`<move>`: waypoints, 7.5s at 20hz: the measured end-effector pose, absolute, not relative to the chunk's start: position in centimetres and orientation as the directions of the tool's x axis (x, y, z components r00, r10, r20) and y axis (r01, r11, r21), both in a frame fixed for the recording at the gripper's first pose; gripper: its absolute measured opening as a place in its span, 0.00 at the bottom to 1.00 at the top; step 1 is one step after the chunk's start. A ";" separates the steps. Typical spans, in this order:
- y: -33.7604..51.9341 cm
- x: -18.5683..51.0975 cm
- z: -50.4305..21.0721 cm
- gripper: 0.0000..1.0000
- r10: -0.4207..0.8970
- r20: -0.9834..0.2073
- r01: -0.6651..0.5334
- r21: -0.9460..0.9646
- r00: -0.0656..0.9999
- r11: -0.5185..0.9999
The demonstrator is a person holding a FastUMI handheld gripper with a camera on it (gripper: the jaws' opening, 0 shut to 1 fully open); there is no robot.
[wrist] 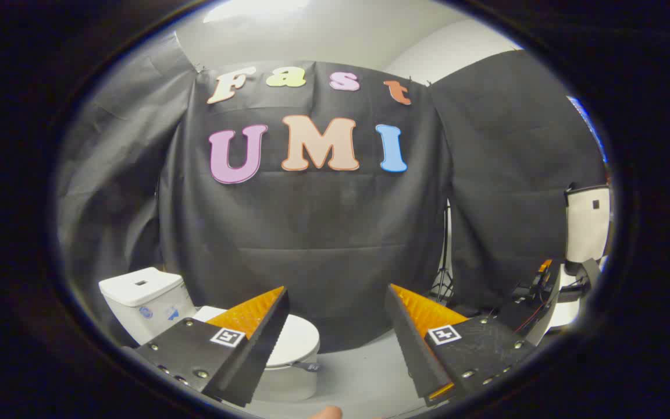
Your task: Open the toilet lid.
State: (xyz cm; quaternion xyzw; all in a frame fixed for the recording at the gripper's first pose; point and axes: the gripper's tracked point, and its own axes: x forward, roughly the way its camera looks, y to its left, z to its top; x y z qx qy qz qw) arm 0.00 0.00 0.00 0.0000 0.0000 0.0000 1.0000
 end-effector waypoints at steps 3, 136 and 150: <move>0.1 0.2 -0.8 0.98 0.009 -0.025 -0.009 0.009 1.000 1.000; 36.0 10.3 0.4 0.04 0.268 -0.132 -0.234 0.228 0.954 0.945; 45.1 7.9 0.9 0.11 0.445 -0.089 -0.430 0.150 0.891 0.890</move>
